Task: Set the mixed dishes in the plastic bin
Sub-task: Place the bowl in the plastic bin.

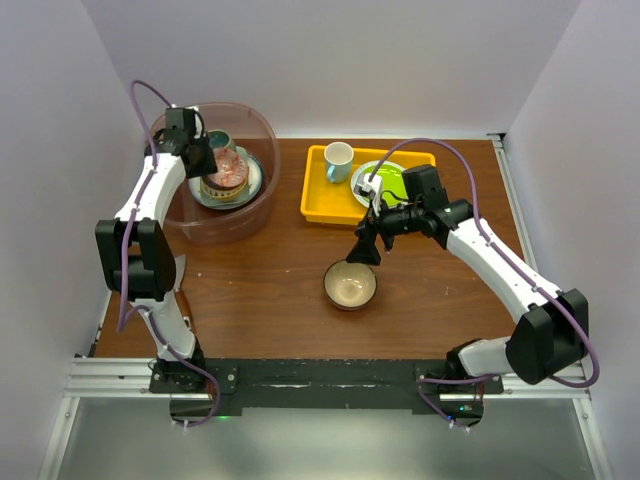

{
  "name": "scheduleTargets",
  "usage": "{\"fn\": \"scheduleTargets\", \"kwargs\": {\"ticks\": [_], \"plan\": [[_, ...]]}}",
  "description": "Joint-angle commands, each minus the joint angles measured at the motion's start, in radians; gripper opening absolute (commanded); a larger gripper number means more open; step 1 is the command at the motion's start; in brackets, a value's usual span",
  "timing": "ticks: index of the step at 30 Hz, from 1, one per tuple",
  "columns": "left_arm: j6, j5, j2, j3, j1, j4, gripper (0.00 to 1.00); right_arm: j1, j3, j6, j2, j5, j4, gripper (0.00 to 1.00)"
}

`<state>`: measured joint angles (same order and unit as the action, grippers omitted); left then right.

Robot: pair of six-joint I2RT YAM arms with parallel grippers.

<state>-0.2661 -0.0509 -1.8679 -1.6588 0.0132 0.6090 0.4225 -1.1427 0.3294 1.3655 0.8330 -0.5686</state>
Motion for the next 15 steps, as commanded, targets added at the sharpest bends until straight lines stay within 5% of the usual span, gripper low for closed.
{"fn": "scheduleTargets", "kwargs": {"ticks": [1, 15], "plan": [[0.021, -0.041, 0.062, -0.032, 0.01, -0.018, 0.43, -0.004, -0.003, 0.007, -0.04, 0.025, 0.016, 0.93], [-0.002, -0.009, 0.254, 0.031, 0.019, -0.048, 0.78, -0.007, -0.028, 0.049, -0.049, 0.002, -0.028, 0.94]]}}
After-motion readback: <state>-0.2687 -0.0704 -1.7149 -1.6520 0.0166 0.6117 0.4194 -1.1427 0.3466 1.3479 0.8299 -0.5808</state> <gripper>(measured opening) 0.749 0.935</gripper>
